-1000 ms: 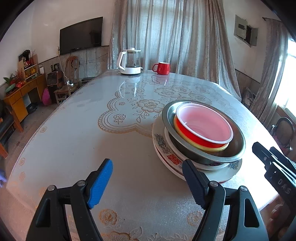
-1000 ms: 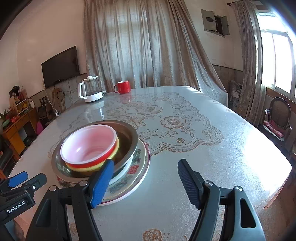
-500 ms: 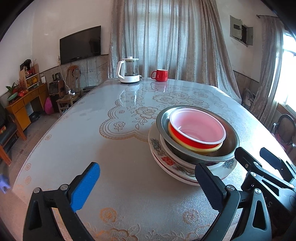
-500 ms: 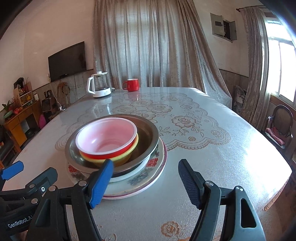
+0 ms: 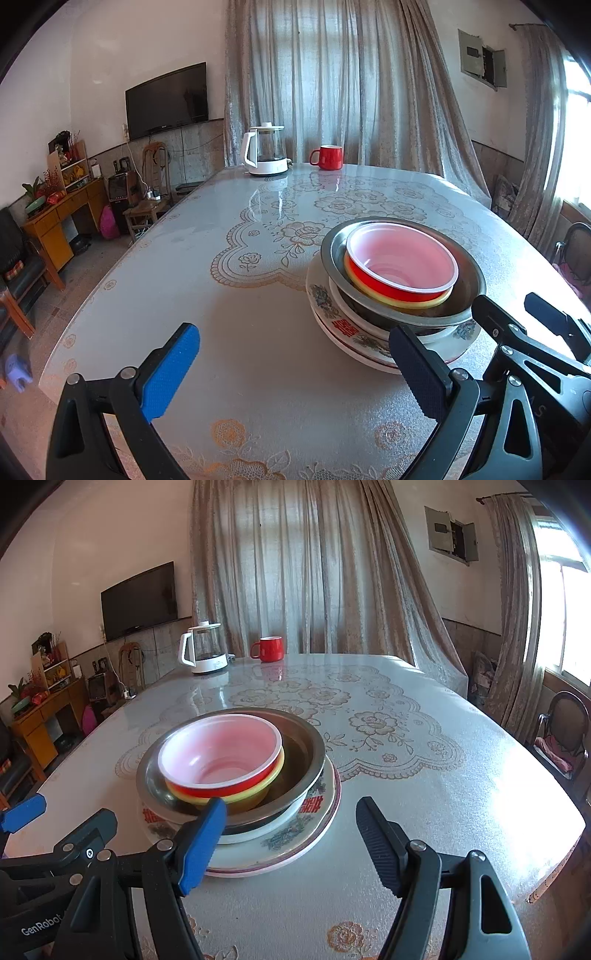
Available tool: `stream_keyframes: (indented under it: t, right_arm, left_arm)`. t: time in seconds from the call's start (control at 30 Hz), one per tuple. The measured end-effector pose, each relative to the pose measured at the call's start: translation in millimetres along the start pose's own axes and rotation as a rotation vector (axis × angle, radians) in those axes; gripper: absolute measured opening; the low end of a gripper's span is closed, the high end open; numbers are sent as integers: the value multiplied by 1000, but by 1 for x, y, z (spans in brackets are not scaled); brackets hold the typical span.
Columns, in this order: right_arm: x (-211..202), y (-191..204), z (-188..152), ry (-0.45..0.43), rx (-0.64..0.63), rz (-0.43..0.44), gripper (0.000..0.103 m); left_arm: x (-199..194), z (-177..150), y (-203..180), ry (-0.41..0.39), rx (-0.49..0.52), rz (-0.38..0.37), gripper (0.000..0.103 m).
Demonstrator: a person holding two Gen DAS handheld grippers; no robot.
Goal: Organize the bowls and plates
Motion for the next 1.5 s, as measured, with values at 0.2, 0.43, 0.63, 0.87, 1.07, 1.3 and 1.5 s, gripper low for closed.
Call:
stream_keyframes:
  t: [0.2,0.43,0.63,0.87,1.07,1.3,1.5]
  right_arm:
    - [0,-1,1,1,5,-1,74]
    - [0,0,2,1,2,-1,74]
    - [0,0,3,1,1,0,74]
    - [0,1,3,0,1,3,74]
    - [1,2,2,4,-2,3,74]
    - [1,2,2,4,-1,4,74]
    - [1,3,2,5,-1,4,74]
  left_arm:
    - [-1,1,1,6,-15,-18,103]
    - [-1,2,1,5,-18,-16,103]
    - [-1,1,2,6,-22,-16,103]
    - [-1,1,3,2,-24,-11,103]
    - [-1,0,4,7,-28,-13,103]
    - [-1,-1,4,9,-29,-14,103]
    - [0,-3,4,12,-28,-17,103]
Point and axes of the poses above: each gripper's, at about its wrist camera, not at the fingertips, and x roughly the way its jaws point, y to its left, z to its top, the point moved 4 cm from there along x, roughly the way its jaws point, and after that the axes turned 6 degrees about y, right-handed, at the moved point
